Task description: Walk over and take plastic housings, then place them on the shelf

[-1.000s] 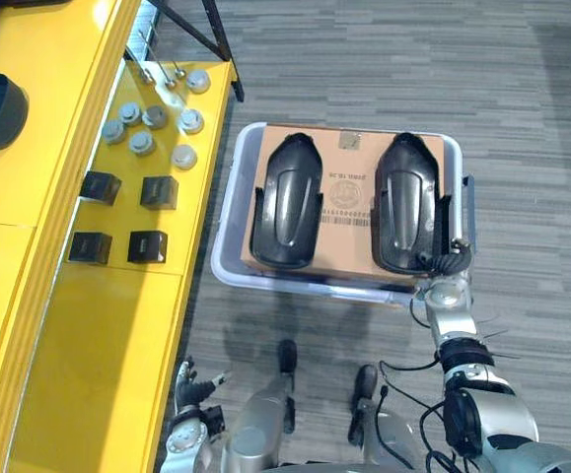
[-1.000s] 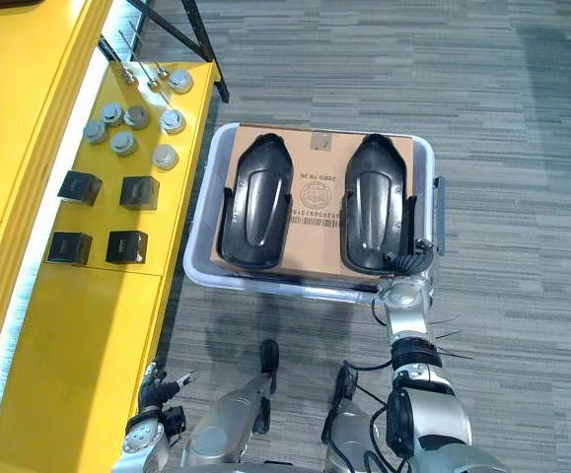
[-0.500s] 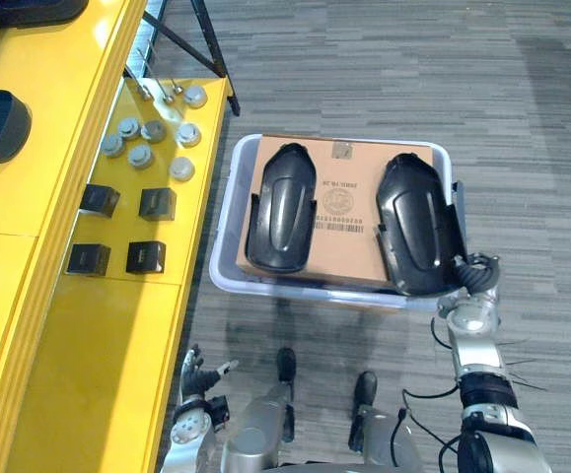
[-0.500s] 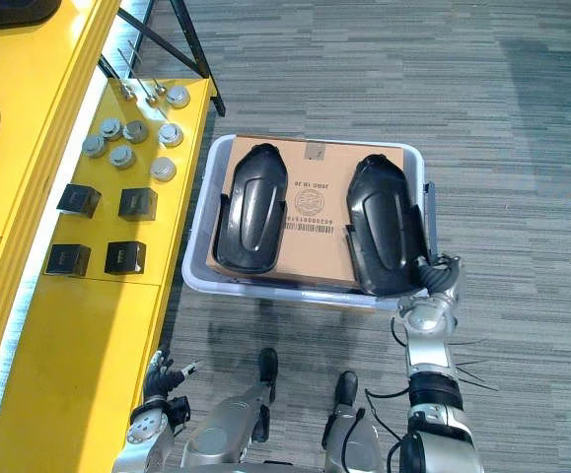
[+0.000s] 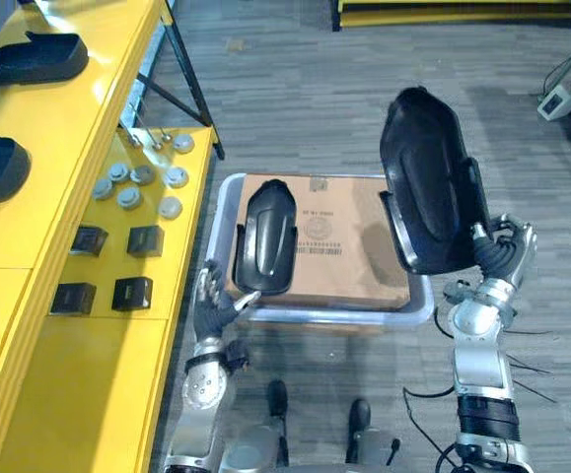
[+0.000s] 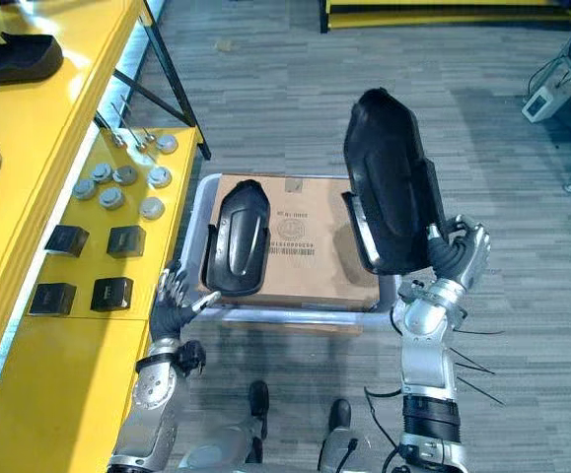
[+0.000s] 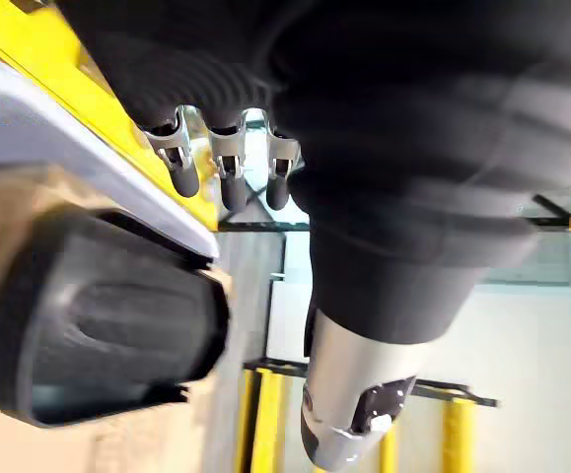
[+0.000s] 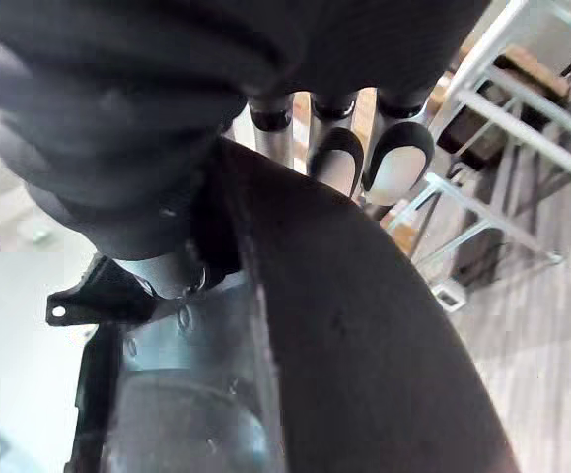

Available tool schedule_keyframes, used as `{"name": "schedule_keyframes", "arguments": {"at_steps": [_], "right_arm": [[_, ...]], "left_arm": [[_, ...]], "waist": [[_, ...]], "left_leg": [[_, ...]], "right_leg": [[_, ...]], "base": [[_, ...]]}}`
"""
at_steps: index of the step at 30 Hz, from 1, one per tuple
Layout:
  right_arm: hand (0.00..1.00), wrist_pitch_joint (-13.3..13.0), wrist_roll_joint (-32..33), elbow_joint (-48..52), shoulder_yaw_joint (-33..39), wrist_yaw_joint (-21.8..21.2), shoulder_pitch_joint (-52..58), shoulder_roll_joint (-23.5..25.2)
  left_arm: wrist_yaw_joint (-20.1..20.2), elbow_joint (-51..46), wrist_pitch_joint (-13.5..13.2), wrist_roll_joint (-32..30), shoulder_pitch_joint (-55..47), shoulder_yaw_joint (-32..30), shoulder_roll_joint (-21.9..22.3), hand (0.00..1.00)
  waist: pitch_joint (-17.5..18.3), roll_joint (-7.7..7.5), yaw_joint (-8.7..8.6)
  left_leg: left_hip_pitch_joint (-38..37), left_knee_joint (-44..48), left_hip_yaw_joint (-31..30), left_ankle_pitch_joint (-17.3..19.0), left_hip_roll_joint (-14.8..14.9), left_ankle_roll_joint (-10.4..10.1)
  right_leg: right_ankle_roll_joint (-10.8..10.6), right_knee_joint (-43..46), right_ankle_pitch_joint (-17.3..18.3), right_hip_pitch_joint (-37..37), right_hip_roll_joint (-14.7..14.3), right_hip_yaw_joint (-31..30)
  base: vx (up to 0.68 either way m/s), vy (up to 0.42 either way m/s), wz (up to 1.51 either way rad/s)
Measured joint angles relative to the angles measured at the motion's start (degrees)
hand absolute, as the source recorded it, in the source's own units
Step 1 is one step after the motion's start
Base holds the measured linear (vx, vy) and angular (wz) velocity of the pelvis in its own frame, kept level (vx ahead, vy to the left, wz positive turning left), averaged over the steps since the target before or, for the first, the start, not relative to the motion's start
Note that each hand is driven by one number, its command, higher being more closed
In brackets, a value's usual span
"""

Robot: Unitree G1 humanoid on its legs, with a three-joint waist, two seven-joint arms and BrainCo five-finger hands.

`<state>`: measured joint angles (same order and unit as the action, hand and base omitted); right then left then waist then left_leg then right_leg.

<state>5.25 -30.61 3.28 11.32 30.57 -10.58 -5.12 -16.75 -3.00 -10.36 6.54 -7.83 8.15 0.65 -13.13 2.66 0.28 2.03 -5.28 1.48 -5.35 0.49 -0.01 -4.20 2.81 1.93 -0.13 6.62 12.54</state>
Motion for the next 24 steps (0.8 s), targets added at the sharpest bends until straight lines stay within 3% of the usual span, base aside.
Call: {"name": "schedule_keyframes", "arguments": {"at_steps": [5, 14, 20, 21, 24], "right_arm": [[1.00, -0.50, -1.82, 5.45, -8.06, 0.25, 0.02, 2.83], [1.00, -4.87, -1.56, 9.74, -24.97, 0.28, 0.54, 5.97], [1.00, -5.26, -0.97, 9.84, -29.50, -0.56, 2.01, 6.04], [1.00, -5.31, -0.91, 9.84, -29.71, -0.55, 2.01, 5.88], [1.00, -5.31, -0.37, 9.84, -30.03, -0.57, 2.09, 4.59]], "left_arm": [[-2.79, -1.64, -0.09, -0.02, 5.93, 4.64, 1.07, 0.00], [-7.39, 1.79, 1.16, -0.39, 12.99, 13.60, 1.40, 0.00], [-8.82, 3.52, 2.03, 0.66, 13.84, 15.54, 1.14, 0.00], [-9.59, 3.52, 2.49, 0.71, 14.09, 15.97, 0.86, 1.00], [-10.21, 3.53, 3.14, 1.36, 14.12, 16.58, 0.72, 1.00]], "waist": [[1.13, 0.00, -0.36], [3.79, -0.76, -1.52], [5.29, -0.92, -2.40], [5.51, -1.03, -2.49], [6.42, -1.14, -2.57]], "left_leg": [[-1.07, -0.05, -0.21, -0.01, -0.19, 0.01], [-1.99, -0.16, 0.17, -0.03, -0.46, 0.03], [-1.93, -0.22, 0.59, -0.03, -0.44, 0.03], [-1.89, -0.22, 0.90, -0.03, -0.39, 0.03], [-1.83, -0.21, 1.65, -0.02, -0.38, 0.02]], "right_leg": [[-0.06, -0.02, 0.07, 1.16, 0.15, 0.26], [-0.08, 0.01, 0.07, 1.75, 0.46, -0.17], [-0.07, -0.06, 0.04, 1.18, 0.45, -0.58], [-0.05, -0.06, 0.01, 0.99, 0.41, -0.91], [-0.06, -0.12, -0.15, 0.90, 0.40, -1.69]], "base": [[0.00, 0.000, 0.02], [-0.01, 0.003, -0.01], [-0.01, 0.000, -0.02], [-0.01, -0.002, -0.12], [0.01, -0.002, -0.13]]}}
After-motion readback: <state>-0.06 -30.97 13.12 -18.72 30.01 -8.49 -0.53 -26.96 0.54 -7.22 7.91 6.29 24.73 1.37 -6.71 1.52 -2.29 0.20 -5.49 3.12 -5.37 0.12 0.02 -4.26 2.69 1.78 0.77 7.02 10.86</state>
